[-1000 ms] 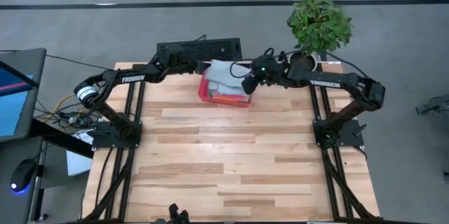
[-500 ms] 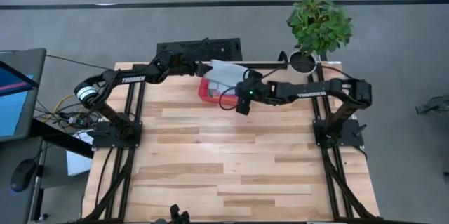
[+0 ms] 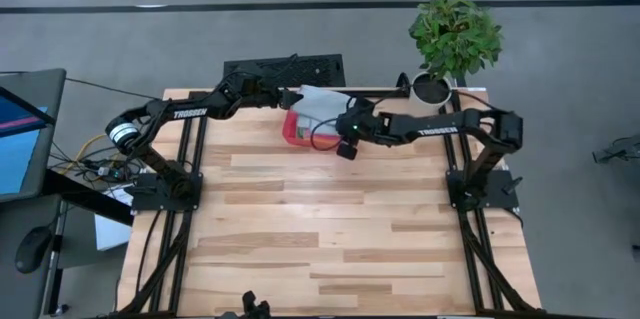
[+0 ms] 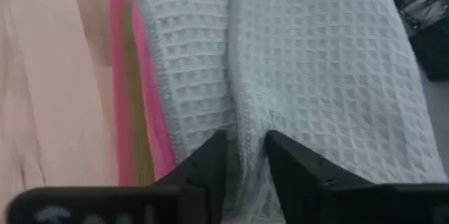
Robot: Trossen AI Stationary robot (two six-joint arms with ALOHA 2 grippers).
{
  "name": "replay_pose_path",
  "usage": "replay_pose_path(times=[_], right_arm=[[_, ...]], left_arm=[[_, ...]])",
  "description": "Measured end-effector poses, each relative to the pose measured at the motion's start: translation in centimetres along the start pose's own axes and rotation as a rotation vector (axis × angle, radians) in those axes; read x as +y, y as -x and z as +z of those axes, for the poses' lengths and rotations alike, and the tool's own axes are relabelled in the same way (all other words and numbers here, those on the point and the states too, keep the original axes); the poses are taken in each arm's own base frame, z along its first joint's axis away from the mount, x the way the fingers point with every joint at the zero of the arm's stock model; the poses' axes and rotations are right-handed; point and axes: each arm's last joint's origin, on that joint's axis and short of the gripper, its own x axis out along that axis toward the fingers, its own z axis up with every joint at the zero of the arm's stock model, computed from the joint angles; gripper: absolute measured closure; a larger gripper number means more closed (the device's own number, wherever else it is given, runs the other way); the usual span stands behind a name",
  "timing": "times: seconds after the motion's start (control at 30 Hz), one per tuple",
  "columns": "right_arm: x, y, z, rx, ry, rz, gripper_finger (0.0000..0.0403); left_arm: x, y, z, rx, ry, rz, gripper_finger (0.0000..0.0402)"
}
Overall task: Fold microfiber towels
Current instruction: Stack the gray microfiber cloth on top of the pink microfiber cloth in the red bin
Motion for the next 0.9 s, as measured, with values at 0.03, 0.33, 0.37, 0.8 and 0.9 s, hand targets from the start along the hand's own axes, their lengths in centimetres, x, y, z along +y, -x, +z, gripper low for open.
replay_pose_path(times=[0.03,0.33,0.37,0.8,0.9], right_arm=[[0.2,-0.1,0.0,0.0,0.01,-0.001,0.0273],[0.7,1.0,1.0,-0.059,0.039,-0.027,0.0384],[0.6,1.0,0.9,-0.054,0.029,-0.036,0.038],[-0.1,3.2,0.4,-0.009,0.03,-0.036,0.0381],[0.3,2.8,0.1,-0.001,0.039,-0.029,0.0385]], left_arm=[[0.0,0.0,0.0,0.0,0.0,0.0,0.0167],[-0.1,0.0,0.0,0.012,0.026,-0.017,0.0167],[-0.1,0.0,0.0,0.014,0.028,-0.021,0.0167],[-2.0,0.2,2.0,0.103,0.086,-0.223,0.0167],[-2.6,0.1,2.5,0.089,0.074,-0.235,0.0167]])
